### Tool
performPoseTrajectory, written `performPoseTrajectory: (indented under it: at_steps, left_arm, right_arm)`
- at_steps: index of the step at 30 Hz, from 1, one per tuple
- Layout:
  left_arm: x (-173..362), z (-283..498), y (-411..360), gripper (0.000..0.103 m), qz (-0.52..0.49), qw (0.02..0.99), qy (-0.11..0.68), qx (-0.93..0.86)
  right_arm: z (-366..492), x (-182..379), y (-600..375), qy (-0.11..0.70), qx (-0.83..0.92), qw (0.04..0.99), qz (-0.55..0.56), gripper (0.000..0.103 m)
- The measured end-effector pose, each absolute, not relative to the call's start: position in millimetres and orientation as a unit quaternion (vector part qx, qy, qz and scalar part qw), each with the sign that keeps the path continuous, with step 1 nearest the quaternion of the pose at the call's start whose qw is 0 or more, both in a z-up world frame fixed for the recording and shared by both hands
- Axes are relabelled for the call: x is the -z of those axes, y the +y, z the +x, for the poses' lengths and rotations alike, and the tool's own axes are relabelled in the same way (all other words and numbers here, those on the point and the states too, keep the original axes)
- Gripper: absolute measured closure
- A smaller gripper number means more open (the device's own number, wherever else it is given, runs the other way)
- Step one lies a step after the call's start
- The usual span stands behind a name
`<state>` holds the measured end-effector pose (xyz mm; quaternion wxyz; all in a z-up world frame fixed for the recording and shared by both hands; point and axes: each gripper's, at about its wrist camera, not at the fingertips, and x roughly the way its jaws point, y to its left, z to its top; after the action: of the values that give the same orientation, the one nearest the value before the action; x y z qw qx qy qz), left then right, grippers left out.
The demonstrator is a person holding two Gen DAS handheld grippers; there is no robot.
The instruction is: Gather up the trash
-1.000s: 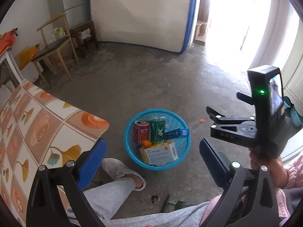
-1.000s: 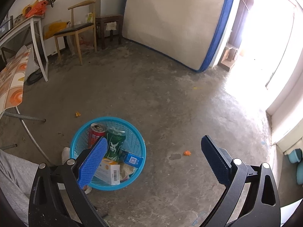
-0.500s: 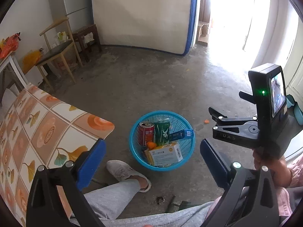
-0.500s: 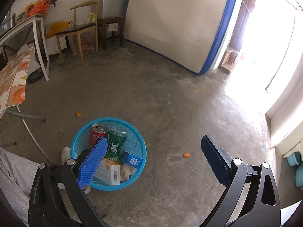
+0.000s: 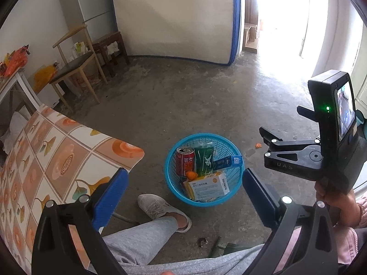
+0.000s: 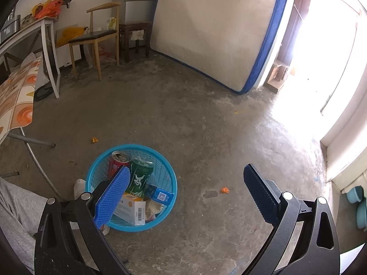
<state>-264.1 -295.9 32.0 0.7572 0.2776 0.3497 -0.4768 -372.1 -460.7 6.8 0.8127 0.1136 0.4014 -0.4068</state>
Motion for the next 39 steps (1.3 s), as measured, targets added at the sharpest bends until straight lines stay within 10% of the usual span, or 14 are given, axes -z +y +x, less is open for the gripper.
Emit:
performPoseTrajectory:
  at_steps: [39]
  left_arm:
    - [-16.8, -256.6, -301.4, 0.005, 0.280, 0.770, 0.345, 0.458]
  right_arm:
    - [-371.3, -3.5, -456.7, 0.406, 0.399, 0.814, 0.117, 0.008]
